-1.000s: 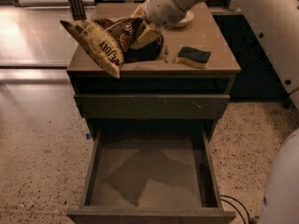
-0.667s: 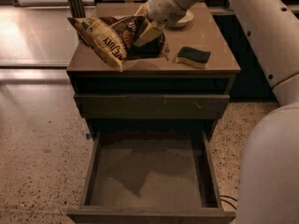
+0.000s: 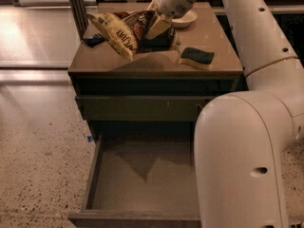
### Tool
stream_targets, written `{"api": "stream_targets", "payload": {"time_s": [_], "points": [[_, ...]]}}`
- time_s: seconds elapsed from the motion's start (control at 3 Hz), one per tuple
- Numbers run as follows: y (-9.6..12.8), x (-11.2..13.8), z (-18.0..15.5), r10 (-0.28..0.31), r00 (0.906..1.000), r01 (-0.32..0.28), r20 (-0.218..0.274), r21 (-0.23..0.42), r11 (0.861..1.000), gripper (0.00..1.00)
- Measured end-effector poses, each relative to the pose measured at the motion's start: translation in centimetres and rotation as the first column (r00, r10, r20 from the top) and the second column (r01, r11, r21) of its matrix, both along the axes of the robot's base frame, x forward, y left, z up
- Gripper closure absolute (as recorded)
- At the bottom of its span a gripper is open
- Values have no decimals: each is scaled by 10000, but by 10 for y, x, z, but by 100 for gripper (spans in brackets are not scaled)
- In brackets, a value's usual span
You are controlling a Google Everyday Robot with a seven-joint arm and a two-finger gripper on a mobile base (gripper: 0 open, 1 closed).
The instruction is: Pick brown chip bag from middle drawer and place on counter
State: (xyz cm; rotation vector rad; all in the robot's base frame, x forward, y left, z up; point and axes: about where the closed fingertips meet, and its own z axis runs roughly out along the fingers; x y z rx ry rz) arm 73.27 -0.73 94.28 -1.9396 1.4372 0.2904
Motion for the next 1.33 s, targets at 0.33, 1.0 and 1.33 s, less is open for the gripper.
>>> {"api": "stream_targets", "payload": {"time_s": [0.33,1.0,1.33], "points": [[0,23,-7,-134,9999,132,102,148,9998,100],[15,45,-20,150,9988,-195,471,974,9951,100],[19,50,-40,-5,10000,-1,75,859,9963,100]]}}
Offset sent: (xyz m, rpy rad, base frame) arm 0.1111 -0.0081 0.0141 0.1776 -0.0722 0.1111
